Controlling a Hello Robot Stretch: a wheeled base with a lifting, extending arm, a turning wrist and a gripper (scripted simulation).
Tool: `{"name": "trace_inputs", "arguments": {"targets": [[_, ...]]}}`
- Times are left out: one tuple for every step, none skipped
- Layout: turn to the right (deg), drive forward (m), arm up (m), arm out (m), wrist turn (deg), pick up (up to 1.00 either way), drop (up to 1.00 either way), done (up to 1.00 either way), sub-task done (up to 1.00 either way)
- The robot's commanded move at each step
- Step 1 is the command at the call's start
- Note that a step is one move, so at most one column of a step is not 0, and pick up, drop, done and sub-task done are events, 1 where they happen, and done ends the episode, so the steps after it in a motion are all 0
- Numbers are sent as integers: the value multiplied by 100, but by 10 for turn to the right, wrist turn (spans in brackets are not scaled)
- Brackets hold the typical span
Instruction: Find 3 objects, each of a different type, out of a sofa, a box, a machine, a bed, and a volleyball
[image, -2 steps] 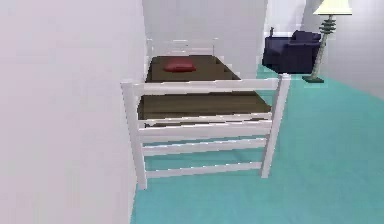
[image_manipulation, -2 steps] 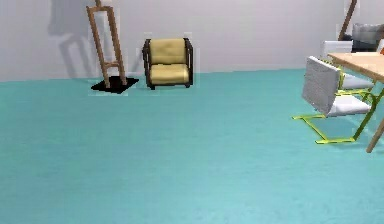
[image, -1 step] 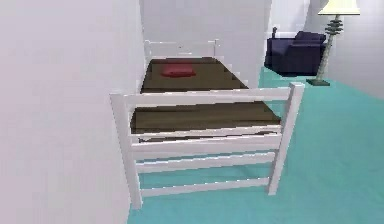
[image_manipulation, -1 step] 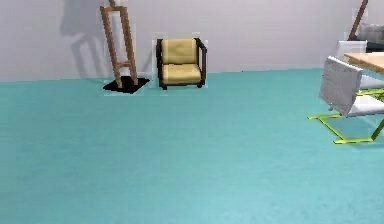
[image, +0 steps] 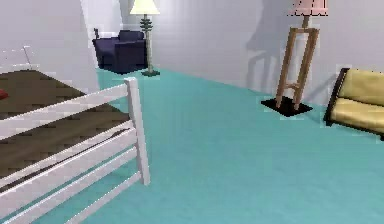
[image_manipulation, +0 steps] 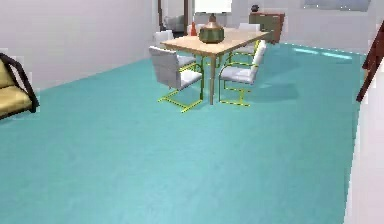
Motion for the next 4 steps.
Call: {"name": "trace_inputs", "arguments": {"targets": [[360, 0, 0, 0, 0, 0, 0, 0, 0], [0, 25, 0, 0, 0, 0, 0, 0, 0], [-450, 0, 0, 0, 0, 0, 0, 0, 0], [-180, 0, 0, 0, 0, 0, 0, 0, 0]]}}
